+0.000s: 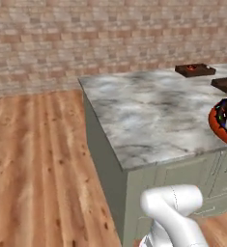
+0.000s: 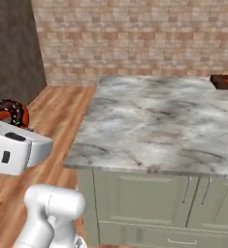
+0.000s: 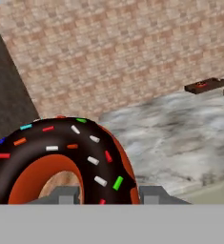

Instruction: Take the donuts from the fridge and place them on the empty tray on the dining counter.

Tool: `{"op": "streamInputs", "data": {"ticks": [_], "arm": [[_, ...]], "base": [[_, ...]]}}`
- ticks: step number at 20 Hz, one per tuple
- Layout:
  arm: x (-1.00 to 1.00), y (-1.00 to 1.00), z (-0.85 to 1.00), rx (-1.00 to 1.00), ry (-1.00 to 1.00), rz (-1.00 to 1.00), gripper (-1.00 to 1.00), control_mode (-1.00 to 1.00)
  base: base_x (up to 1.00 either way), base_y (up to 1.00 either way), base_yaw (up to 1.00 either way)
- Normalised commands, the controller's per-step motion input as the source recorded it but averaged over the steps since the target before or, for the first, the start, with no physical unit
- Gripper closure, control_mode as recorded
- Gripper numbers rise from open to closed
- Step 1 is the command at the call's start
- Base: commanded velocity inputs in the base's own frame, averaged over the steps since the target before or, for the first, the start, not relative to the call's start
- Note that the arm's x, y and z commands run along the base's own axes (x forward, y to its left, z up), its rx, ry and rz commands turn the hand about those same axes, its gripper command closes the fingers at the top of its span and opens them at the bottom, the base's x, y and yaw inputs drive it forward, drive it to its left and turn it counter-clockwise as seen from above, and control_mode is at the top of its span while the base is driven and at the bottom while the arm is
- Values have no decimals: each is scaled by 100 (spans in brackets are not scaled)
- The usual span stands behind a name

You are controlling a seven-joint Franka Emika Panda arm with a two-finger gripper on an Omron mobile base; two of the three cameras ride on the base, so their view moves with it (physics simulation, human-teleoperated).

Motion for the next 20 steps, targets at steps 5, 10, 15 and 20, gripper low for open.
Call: {"op": "streamInputs", "data": {"ticks": [5, 10, 15, 20], "arm": [[0, 0, 0, 0, 0, 0, 100, 100], [0, 0, 0, 0, 0, 0, 100, 100], [0, 0, 0, 0, 0, 0, 100, 100], [0, 0, 0, 0, 0, 0, 100, 100]], "base": [[40, 79, -69], [24, 100, -27], [42, 100, -28], [100, 100, -40]]}}
